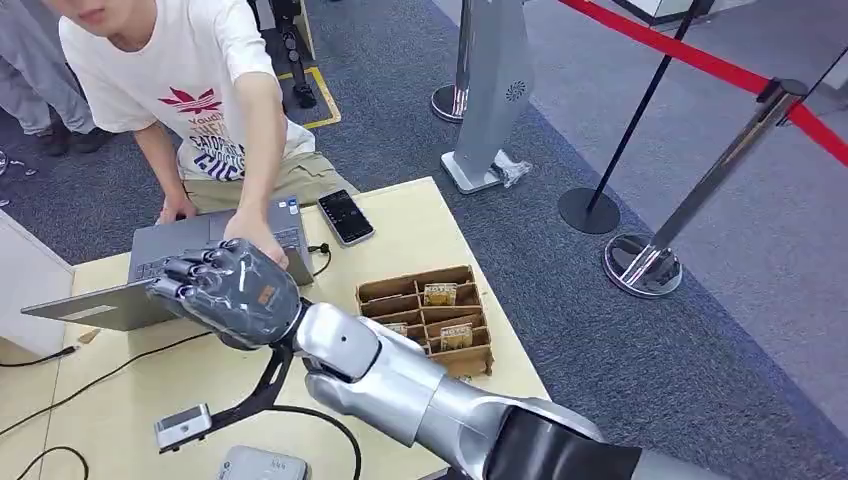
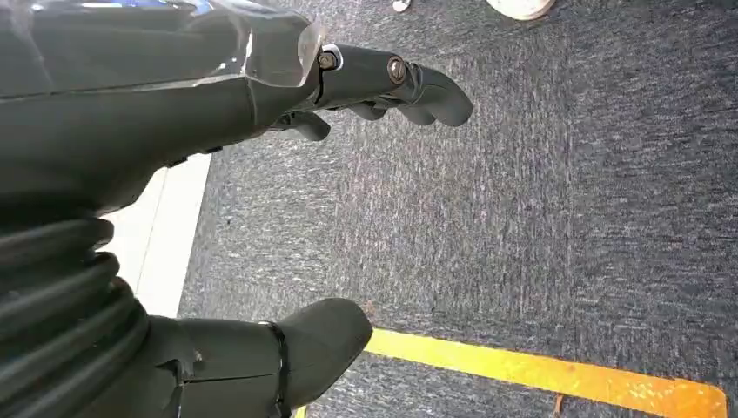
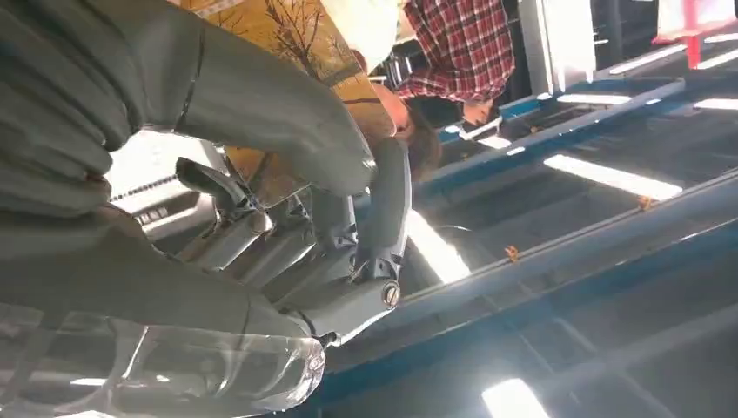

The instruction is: Pass the card to the sensor for recognition and then transmit it.

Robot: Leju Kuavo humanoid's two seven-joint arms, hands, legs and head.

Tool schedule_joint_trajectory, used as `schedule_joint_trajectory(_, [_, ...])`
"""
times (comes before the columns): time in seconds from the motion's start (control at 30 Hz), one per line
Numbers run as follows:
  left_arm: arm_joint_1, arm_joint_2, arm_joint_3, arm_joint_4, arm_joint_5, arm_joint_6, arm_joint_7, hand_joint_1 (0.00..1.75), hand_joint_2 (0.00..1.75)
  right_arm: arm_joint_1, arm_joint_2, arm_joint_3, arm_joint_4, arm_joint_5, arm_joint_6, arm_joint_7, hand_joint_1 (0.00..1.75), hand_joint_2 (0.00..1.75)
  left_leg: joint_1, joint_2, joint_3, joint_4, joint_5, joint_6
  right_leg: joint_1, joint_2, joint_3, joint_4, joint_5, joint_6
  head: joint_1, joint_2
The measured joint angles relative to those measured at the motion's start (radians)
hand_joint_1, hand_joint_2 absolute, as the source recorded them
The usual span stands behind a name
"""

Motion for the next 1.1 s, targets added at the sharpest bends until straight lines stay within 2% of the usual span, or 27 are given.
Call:
schedule_joint_trajectory(0.23, [0.0, 0.0, 0.0, 0.0, 0.0, -0.006, -0.005, 0.0, 1.75, 0.0, 0.0, 0.0, -0.01, -0.036, 0.0, 0.001, 1.75, 1.75, 0.0, 0.0, 0.0, 0.0, 0.0, 0.0, 0.0, 0.0, 0.0, 0.0, 0.0, 0.0, 0.0, 0.0])
schedule_joint_trajectory(0.27, [0.0, 0.0, 0.0, 0.0, 0.0, -0.007, -0.005, 0.0, 1.75, 0.0, 0.0, 0.0, -0.01, -0.037, 0.0, 0.001, 1.69, 1.75, 0.0, 0.0, 0.0, 0.0, 0.0, 0.0, 0.0, 0.0, 0.0, 0.0, 0.0, 0.0, 0.0, 0.0])
schedule_joint_trajectory(0.3, [0.0, 0.0, 0.0, 0.0, 0.0, -0.007, -0.006, 0.0, 1.75, 0.0, 0.0, 0.0, -0.01, -0.037, 0.0, 0.001, 1.38, 1.75, 0.0, 0.0, 0.0, 0.0, 0.0, 0.0, 0.0, 0.0, 0.0, 0.0, 0.0, 0.0, 0.0, 0.0])
schedule_joint_trajectory(0.33, [0.0, 0.0, 0.0, 0.0, 0.0, -0.007, -0.006, 0.0, 1.75, 0.0, 0.0, 0.001, -0.01, -0.037, 0.0, 0.001, 0.0, 1.75, 0.0, 0.0, 0.0, 0.0, 0.0, 0.0, 0.0, 0.0, 0.0, 0.0, 0.0, 0.0, 0.0, 0.0])
schedule_joint_trajectory(1.1, [0.0, 0.005, 0.0, 0.0, 0.003, -0.011, -0.008, 0.0, 1.75, -0.003, 0.0, 0.023, -0.009, -0.069, 0.0, 0.014, 0.0, 1.75, 0.0, 0.0, 0.0, 0.0, 0.0, 0.0, 0.0, 0.0, 0.0, 0.0, 0.0, 0.0, 0.0, 0.0])
